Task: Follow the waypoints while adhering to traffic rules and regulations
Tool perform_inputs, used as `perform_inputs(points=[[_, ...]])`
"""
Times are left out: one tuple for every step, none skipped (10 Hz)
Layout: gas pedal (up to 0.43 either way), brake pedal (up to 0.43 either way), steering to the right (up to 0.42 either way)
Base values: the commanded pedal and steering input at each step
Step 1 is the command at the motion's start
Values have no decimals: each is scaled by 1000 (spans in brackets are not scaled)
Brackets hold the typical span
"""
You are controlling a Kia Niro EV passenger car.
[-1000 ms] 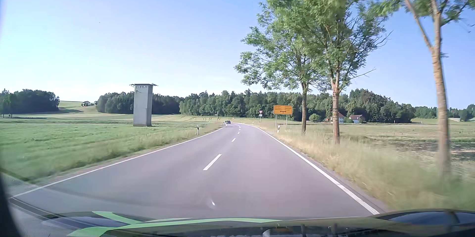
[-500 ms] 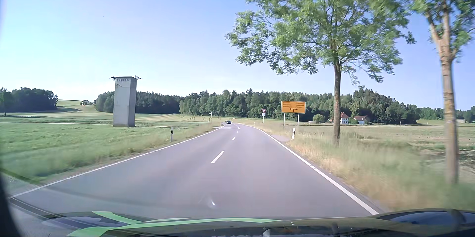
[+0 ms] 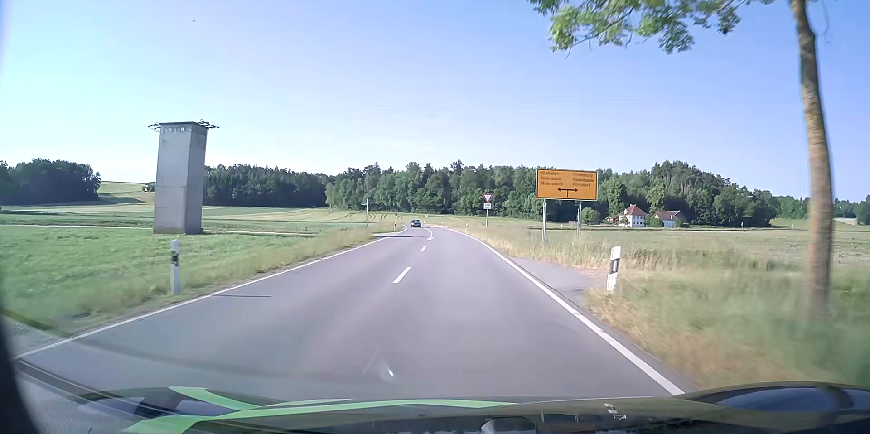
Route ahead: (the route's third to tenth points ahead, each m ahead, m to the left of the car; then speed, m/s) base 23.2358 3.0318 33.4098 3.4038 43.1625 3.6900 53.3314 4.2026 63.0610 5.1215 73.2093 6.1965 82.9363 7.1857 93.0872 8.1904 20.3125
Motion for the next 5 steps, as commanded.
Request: perform_inputs(points=[[138,0,-1],[130,0,-1],[130,0,-2],[138,0,-3],[157,0,-4]])
